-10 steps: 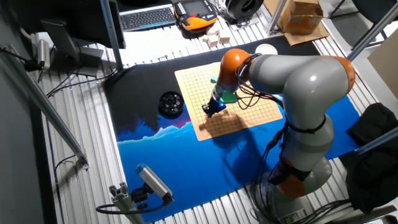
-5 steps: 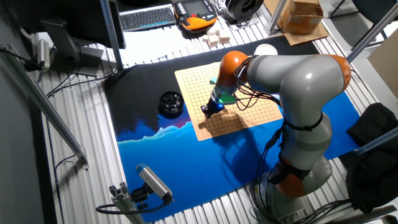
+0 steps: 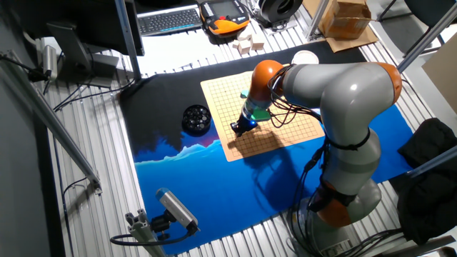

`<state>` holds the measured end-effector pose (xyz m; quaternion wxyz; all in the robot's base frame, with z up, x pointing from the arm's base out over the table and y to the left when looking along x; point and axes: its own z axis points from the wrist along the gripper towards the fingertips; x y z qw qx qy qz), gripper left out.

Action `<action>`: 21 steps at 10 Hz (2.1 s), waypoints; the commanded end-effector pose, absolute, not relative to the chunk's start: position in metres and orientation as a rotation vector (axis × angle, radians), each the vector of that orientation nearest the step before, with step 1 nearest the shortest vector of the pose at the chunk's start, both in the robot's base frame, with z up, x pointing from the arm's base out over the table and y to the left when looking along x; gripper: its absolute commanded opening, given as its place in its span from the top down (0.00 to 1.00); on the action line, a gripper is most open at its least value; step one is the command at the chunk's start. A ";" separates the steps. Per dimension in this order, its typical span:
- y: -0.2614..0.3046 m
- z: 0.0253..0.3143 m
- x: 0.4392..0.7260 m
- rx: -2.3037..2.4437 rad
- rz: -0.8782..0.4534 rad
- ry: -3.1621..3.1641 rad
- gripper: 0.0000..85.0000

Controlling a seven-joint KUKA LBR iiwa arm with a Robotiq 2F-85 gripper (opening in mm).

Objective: Play the first move as black on the 3-4 point in the upper right corner of the Go board

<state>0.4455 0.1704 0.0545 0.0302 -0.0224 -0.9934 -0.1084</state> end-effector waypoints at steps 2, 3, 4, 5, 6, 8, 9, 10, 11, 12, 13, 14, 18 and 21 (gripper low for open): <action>0.170 0.051 0.445 -0.064 -0.337 -3.064 1.00; 0.170 0.050 0.444 -0.059 -0.339 -3.065 1.00; 0.169 0.049 0.443 -0.059 -0.341 -3.065 1.00; 0.169 0.048 0.442 -0.056 -0.341 -3.065 1.00; 0.169 0.047 0.441 -0.054 -0.341 -3.062 1.00; 0.169 0.045 0.439 -0.057 -0.343 -3.062 1.00; 0.170 0.044 0.438 -0.059 -0.341 -3.062 1.00; 0.171 0.042 0.436 -0.062 -0.341 -3.062 1.00; 0.172 0.041 0.434 -0.064 -0.341 -3.062 1.00; 0.172 0.040 0.432 -0.069 -0.342 -3.063 1.00; 0.172 0.040 0.432 -0.069 -0.344 -3.062 1.00; 0.172 0.039 0.432 -0.065 -0.332 -3.068 1.00; 0.171 0.036 0.432 -0.061 -0.326 -3.078 1.00; 0.171 0.036 0.432 -0.067 -0.315 -3.088 1.00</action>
